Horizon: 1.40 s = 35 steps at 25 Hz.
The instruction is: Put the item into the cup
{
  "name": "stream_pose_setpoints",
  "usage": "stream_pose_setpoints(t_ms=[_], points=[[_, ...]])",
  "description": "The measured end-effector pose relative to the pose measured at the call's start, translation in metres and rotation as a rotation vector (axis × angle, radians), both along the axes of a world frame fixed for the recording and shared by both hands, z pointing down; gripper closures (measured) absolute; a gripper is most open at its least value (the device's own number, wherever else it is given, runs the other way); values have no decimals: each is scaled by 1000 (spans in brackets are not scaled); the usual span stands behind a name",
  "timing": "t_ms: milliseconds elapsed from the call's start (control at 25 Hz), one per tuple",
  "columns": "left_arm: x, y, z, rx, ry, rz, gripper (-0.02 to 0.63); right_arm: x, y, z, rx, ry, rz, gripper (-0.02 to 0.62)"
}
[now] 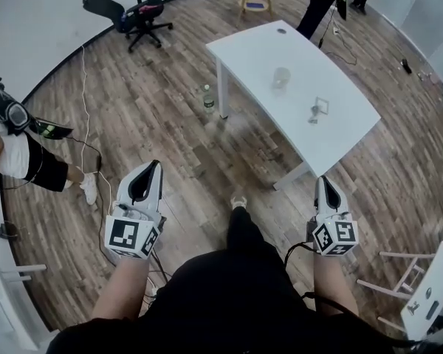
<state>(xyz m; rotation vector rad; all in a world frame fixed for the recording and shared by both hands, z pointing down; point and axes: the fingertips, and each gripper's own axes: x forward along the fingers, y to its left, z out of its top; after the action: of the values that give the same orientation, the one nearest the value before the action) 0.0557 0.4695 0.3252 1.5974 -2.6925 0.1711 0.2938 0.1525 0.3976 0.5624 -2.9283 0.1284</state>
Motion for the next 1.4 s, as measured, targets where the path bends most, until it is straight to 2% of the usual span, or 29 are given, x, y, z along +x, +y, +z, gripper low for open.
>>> stream_pose_setpoints(t_ms=[200, 440, 600, 880, 1160, 1400], points=[[-53, -48, -14, 10, -3, 10, 606, -49, -40, -9, 50, -12, 2, 594], [-105, -116, -24, -36, -33, 62, 606, -94, -103, -4, -7, -2, 44, 594], [-148, -134, -34, -31, -26, 24, 606, -129, -145, -2, -24, 2, 58, 594], [-201, -169, -50, 10, -52, -18, 605, -204, -191, -27, 15, -47, -2, 594], [-230, -202, -40, 12, -41, -11, 606, -221, -214, -7, -4, -4, 0, 594], [-262, -259, -38, 21, -63, 120, 606, -216, -241, -17, 23, -9, 123, 594]])
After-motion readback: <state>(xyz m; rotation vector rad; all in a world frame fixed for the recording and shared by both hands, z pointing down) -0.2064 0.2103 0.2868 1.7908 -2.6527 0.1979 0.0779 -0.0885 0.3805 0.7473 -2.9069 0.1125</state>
